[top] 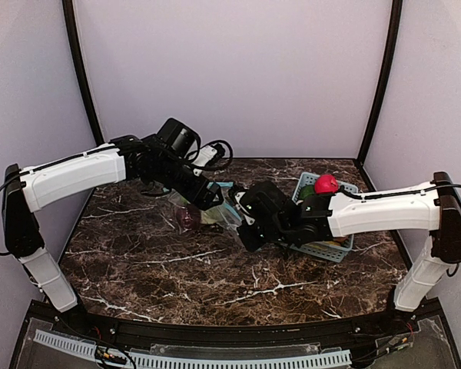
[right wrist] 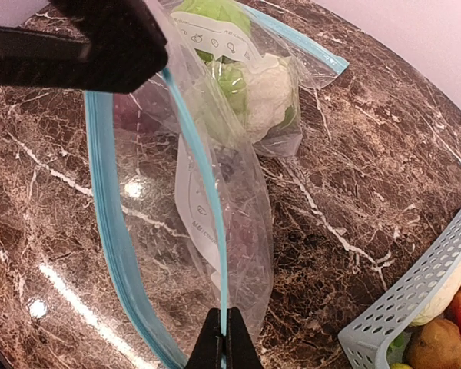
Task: Place the food in the zip-top bag and seal the zipper
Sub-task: Pass from the right arm to the left
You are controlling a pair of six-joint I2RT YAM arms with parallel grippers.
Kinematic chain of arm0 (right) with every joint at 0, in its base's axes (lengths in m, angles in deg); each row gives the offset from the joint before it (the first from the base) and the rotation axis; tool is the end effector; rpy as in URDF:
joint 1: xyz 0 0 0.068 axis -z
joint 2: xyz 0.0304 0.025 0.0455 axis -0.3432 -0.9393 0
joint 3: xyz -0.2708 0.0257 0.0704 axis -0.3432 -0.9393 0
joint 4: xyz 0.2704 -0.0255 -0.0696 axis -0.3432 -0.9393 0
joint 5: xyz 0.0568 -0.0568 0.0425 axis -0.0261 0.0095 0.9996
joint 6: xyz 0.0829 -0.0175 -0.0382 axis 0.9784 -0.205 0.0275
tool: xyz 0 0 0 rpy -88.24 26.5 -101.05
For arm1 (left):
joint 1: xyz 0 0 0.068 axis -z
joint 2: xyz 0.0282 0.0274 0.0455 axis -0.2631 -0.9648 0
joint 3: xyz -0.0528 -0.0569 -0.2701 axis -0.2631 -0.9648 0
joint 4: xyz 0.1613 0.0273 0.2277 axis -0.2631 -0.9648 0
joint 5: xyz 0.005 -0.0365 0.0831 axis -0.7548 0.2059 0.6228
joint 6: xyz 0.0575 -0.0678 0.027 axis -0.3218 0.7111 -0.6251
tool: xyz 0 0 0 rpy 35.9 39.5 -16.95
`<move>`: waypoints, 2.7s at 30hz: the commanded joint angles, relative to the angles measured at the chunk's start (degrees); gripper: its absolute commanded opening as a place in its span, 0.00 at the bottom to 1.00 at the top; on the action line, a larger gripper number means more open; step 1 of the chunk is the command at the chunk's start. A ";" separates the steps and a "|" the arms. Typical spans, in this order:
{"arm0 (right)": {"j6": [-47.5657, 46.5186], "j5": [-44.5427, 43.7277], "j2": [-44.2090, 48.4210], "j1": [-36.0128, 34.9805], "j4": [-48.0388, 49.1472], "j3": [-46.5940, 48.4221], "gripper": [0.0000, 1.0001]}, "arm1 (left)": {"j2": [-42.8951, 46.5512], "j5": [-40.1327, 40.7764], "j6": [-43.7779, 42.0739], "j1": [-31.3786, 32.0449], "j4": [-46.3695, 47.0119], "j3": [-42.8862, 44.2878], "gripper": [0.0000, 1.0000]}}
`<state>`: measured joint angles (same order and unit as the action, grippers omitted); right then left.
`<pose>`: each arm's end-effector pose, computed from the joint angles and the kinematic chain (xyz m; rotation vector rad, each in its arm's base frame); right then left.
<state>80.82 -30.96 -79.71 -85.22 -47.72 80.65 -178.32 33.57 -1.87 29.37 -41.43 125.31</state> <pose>0.2026 0.3608 0.2125 -0.7510 2.1738 0.2786 0.3056 -0.3087 0.2956 0.9300 2.1735 -0.4535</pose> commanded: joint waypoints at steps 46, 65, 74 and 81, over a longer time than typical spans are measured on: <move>2.79 -2.94 -1.53 -0.17 -4.23 3.39 0.00 | -0.65 -8.15 -8.54 -1.04 -3.98 0.39 0.35; 3.85 -0.35 -1.85 0.77 -4.66 4.26 0.00 | 0.80 -6.53 -10.30 -1.03 -3.86 -2.56 0.60; 4.85 2.87 -0.97 2.26 -4.01 3.63 0.00 | 1.33 -8.09 -13.69 -0.79 -4.89 -3.28 0.59; 5.07 5.96 0.46 3.20 -2.54 2.78 0.00 | 1.45 -4.80 -15.41 -0.61 -6.09 -3.71 0.52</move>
<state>85.02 -27.39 -81.13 -82.66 -51.87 83.34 -179.41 27.21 -15.31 28.43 -44.68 122.79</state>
